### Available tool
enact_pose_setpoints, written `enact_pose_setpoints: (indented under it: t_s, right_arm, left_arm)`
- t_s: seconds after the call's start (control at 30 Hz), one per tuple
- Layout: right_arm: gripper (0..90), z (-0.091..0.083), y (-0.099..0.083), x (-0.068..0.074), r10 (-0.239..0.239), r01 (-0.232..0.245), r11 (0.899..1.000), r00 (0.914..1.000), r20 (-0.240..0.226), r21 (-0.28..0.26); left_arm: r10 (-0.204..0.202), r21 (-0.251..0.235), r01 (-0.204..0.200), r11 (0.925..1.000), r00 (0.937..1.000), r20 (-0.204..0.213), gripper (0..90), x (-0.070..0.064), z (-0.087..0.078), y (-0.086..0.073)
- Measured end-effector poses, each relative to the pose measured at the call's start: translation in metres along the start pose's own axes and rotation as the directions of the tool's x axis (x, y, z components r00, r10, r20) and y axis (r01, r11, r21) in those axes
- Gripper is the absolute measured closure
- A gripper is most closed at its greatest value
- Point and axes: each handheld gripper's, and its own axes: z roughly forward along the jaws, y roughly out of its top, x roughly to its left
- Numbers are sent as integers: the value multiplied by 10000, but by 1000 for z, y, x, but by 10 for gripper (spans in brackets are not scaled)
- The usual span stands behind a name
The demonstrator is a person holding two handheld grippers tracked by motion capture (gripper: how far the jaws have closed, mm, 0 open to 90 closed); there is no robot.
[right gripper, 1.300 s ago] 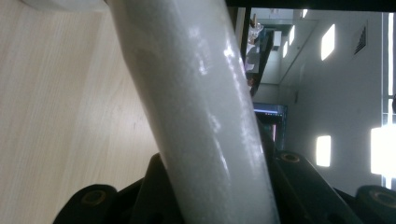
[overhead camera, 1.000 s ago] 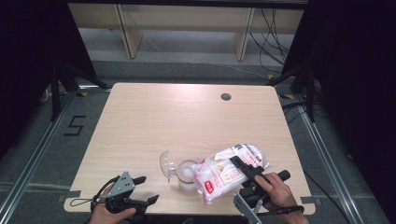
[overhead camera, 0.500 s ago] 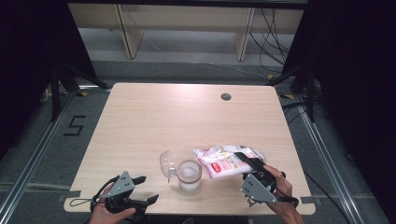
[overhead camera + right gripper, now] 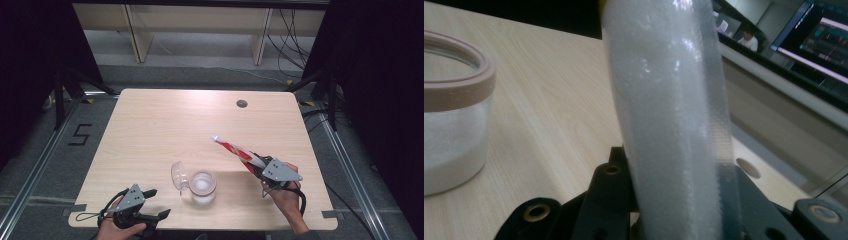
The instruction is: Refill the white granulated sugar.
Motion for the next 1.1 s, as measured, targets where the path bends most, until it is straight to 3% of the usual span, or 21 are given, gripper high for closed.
enact_pose_setpoints:
  t_s: [0.13, 0.2, 0.23, 0.27, 0.33, 0.37, 0.43, 0.47, 0.57, 0.6, 0.63, 0.67, 0.7, 0.73, 0.77, 0.8, 0.93, 0.97, 1.03, 1.07, 1.1]
  right_arm:
    - [792, 11, -10, -5, 945, -949, 9953, 9954, -185, -216]
    - [792, 14, -15, -5, 1619, -1629, 9864, 9861, -368, -240]
    - [792, 16, -18, -7, 1672, -1679, 9850, 9857, -183, -400]
    - [792, 16, -21, -7, 1889, -1895, 9818, 9815, -307, -153]
    - [792, 16, -23, -7, 1912, -1917, 9812, 9813, -201, -238]
    - [790, 13, -25, -10, 2363, -2366, 9715, 9714, -232, -152]
    - [787, 12, -25, -11, 2385, -2386, 9710, 9711, -92, -138]
    - [777, 9, -25, -11, 2176, -2177, 9759, 9760, 88, 156]
    - [777, 3, -25, -12, 2344, -2344, 9719, 9721, 45, 207]
    - [776, -1, -24, -13, 2390, -2394, 9700, 9709, 145, 424]
    - [776, -3, -25, -13, 2639, -2650, 9635, 9641, 299, 385]
    - [776, -6, -27, -14, 2685, -2693, 9621, 9630, 241, 415]
    - [777, -8, -27, -14, 2955, -2968, 9540, 9547, 351, 413]
    - [777, -10, -29, -15, 2777, -2791, 9600, 9594, 489, 227]
    - [777, -14, -30, -16, 2852, -2868, 9568, 9577, 382, 467]
    - [777, -16, -31, -15, 3244, -3265, 9434, 9449, 434, 585]
    - [775, -21, -33, -15, 3414, -3433, 9370, 9391, 386, 641]
    - [775, -20, -33, -15, 3192, -3216, 9458, 9462, 526, 444]
    - [762, -21, -32, -14, 3370, -3371, 9385, 9414, 151, 748]
    - [749, -22, -32, -15, 3267, -3287, 9426, 9442, 407, 581]
    - [735, -23, -31, -13, 3535, -3566, 9321, 9338, 545, 642]
  left_arm:
    - [55, 39, -55, 10000, 10000, -46, 203, 0, -1, 0]
    - [11, 57, -11, 10000, 10000, -21, 202, 0, -2, 0]
    - [91, 50, -91, 9999, 10000, -33, 202, 0, -2, 1]
    - [345, 90, -345, 9994, 9994, -19, 202, 2, -2, 1]
    - [339, 91, -339, 9994, 9994, -18, 202, 2, -2, 1]
    - [359, 107, -359, 9993, 9994, -19, 203, 1, -2, 1]
    - [375, 103, -375, 9992, 9993, -23, 202, 1, -2, 1]
    - [326, 79, -326, 9994, 9995, -7, 203, 1, -2, 1]
    - [294, 66, -294, 9995, 9996, -7, 202, 1, -2, 1]
    - [97, 53, -97, 9999, 9999, -55, 203, 0, -1, 0]
    - [76, 95, -76, 9999, 10000, -15, 203, 0, -1, 0]
    - [179, 78, -178, 9998, 9998, -48, 202, 0, -1, 0]
    - [350, 101, -350, 9993, 9994, -34, 203, 1, -2, 1]
    - [405, 104, -405, 9991, 9992, -25, 203, 1, -2, 1]
    - [66, 120, -65, 9999, 10000, -69, 203, 0, -2, 0]
    - [120, 97, -120, 9999, 9999, -28, 203, 0, -1, 0]
    - [92, 132, -91, 9999, 9999, -72, 203, 0, -1, 0]
    - [52, 96, -51, 9999, 10000, -72, 203, -1, -1, 0]
    - [336, 115, -335, 9994, 9994, -5, 203, 1, -1, 1]
    - [62, 107, -61, 9999, 10000, -54, 203, 0, -1, 0]
    - [130, 85, -130, 9999, 9999, -28, 203, 0, -1, 0]
